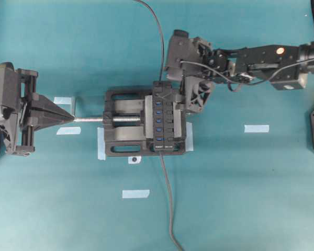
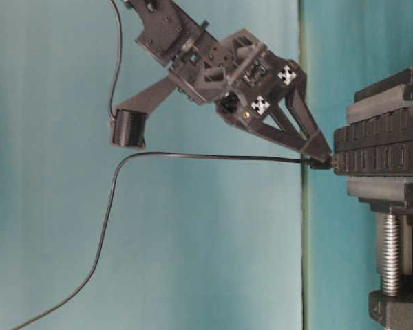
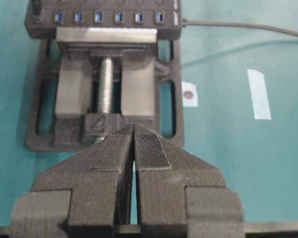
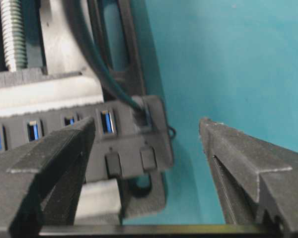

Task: Insert the USB into the second port from the front of the fixed hub.
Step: 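Lower the right gripper and close it on the black USB cable plug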

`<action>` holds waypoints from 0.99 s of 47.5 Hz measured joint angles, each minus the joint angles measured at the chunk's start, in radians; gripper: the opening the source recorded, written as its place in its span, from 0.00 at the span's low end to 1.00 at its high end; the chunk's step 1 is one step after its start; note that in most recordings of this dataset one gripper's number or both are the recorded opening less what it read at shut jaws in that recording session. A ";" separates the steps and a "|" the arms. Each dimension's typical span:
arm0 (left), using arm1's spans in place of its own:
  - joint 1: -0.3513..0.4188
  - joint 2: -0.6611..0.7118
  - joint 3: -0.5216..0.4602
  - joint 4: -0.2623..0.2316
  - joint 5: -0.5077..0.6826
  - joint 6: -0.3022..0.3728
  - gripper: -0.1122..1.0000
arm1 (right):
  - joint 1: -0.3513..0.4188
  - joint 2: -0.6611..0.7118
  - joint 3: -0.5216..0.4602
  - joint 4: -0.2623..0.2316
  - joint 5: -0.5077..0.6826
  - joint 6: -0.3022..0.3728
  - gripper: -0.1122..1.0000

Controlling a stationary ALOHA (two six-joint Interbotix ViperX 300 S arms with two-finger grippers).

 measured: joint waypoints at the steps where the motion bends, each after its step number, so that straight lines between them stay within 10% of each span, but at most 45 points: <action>1: 0.000 0.000 0.000 0.000 0.000 0.000 0.10 | 0.000 0.002 -0.002 0.000 -0.002 0.000 0.86; 22: 0.000 0.000 0.000 0.000 0.002 0.000 0.10 | 0.002 0.011 -0.006 0.000 -0.009 -0.002 0.82; 47: 0.000 0.000 0.000 0.000 0.002 0.000 0.10 | 0.017 0.026 -0.012 0.000 -0.009 0.000 0.29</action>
